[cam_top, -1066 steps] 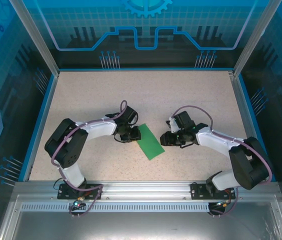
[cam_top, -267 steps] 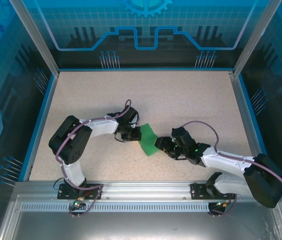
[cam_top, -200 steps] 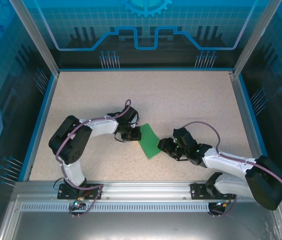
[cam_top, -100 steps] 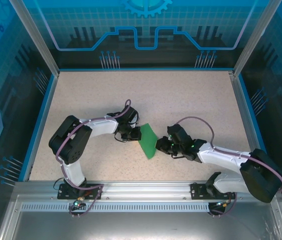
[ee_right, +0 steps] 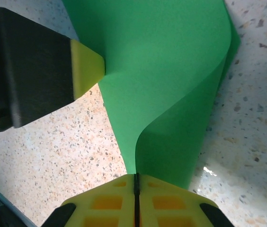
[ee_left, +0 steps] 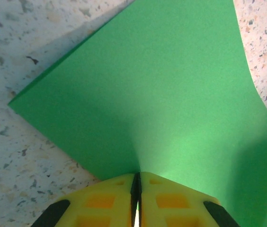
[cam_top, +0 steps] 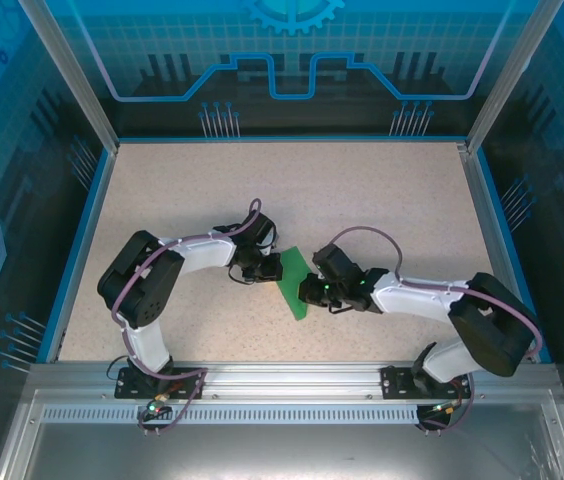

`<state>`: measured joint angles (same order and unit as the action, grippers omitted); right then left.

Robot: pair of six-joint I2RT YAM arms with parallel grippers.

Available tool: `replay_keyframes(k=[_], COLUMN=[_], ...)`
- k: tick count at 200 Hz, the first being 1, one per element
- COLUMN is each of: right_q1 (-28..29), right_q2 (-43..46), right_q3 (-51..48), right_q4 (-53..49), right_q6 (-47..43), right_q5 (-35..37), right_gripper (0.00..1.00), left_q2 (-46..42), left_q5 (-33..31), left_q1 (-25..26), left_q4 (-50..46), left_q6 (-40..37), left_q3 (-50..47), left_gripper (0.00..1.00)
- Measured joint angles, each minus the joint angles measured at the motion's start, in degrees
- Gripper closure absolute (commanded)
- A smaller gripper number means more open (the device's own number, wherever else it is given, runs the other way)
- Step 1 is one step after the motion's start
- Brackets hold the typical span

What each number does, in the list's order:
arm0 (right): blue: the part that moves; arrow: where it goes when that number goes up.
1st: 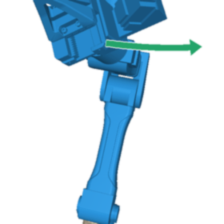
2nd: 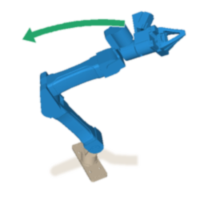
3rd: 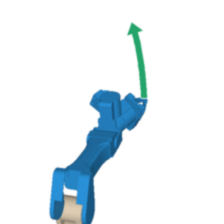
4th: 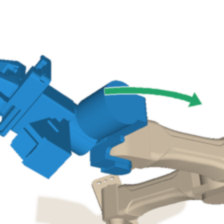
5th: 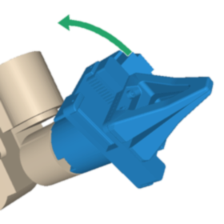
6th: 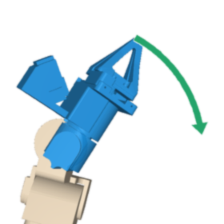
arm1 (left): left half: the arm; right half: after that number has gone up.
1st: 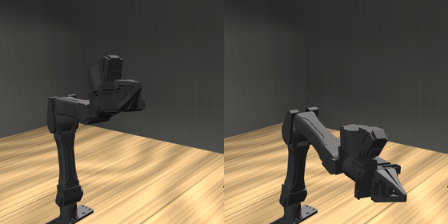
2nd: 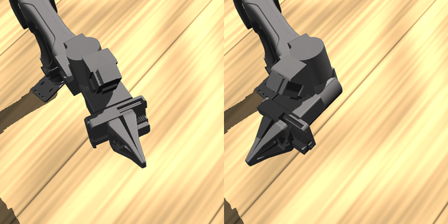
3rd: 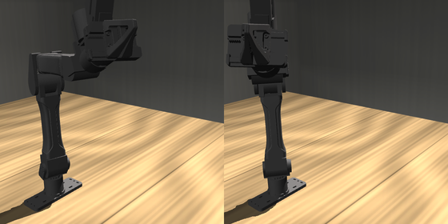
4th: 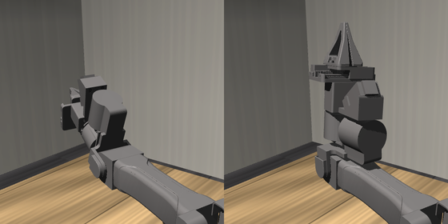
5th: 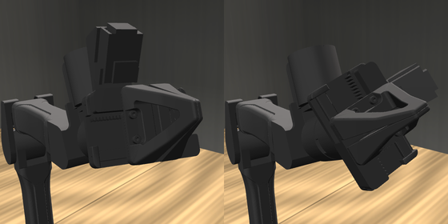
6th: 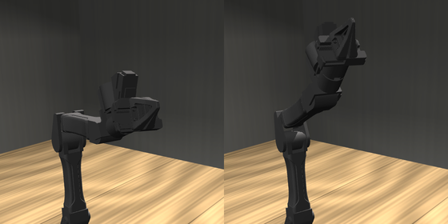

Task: Fold a paper plane with a square sheet of paper (pick it up from the middle)
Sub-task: Third fold the triangle at the center of the table.

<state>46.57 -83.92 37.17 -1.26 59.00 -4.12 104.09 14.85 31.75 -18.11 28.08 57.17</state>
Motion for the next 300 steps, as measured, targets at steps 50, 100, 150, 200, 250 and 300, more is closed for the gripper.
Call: replay_keyframes(k=[50,100,150,200,250,300], right_q1=[0.0,0.0,-0.2,-0.5,-0.6,-0.6], right_q2=[-4.2,-7.5,-10.4,-12.0,-12.1,-12.1], right_q3=[1.4,2.5,2.8,3.7,3.7,3.7], right_q4=[3.0,6.1,8.3,8.9,8.8,8.6], right_q6=[0.0,0.5,1.6,1.6,2.6,3.1], right_q5=[-1.8,-3.6,-4.8,-5.2,-4.9,-3.6], right_gripper=[0.92,0.92,0.91,0.91,0.9,0.9], left_q2=[-0.2,-0.4,-0.5,-0.7,-0.8,-0.8], left_q5=[0.7,1.7,2.0,2.0,2.6,2.6], left_q1=[-0.3,-0.8,-0.9,-1.0,-1.2,-1.2], left_q4=[0.7,1.7,2.0,2.6,3.0,3.0], left_q6=[0.0,0.0,0.0,0.0,0.0,0.0], left_q3=[-0.6,-1.2,-1.5,-1.9,-2.3,-2.3], left_gripper=[0.88,0.88,0.88,0.88,0.88,0.88])
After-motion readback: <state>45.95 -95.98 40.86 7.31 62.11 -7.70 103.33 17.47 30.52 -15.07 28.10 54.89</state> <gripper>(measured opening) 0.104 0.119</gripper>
